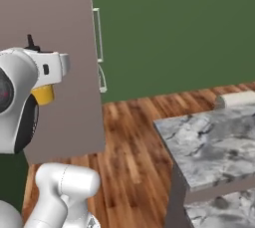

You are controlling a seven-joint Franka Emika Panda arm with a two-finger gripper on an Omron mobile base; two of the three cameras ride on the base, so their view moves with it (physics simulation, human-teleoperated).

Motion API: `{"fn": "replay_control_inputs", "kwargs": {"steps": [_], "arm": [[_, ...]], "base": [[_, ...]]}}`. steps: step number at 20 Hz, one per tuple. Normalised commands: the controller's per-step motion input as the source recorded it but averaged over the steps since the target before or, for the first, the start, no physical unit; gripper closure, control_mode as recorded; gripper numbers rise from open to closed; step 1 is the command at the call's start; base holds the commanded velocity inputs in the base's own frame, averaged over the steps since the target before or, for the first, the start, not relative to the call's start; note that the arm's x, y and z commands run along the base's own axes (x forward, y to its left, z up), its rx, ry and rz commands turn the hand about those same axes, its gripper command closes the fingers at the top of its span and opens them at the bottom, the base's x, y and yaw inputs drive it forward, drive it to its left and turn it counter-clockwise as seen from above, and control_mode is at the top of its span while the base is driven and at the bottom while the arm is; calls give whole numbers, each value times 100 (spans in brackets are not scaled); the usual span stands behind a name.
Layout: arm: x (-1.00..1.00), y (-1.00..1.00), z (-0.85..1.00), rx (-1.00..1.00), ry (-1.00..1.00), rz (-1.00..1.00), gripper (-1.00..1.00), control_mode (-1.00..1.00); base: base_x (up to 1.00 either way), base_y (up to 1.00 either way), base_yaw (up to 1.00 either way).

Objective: The dining table condiment station is running low on mustard. Refill the condiment station by opening the cabinet and taking the mustard from the cabinet and placing it on the dining table.

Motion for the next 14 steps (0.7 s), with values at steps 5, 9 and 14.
{"fn": "replay_control_inputs", "kwargs": {"steps": [5, 9, 14], "arm": [[0, 0, 0, 0, 0, 0, 100, 100], [0, 0, 0, 0, 0, 0, 100, 100], [0, 0, 0, 0, 0, 0, 100, 100]], "base": [[100, 49, -9], [100, 72, -28], [100, 33, -33]]}}
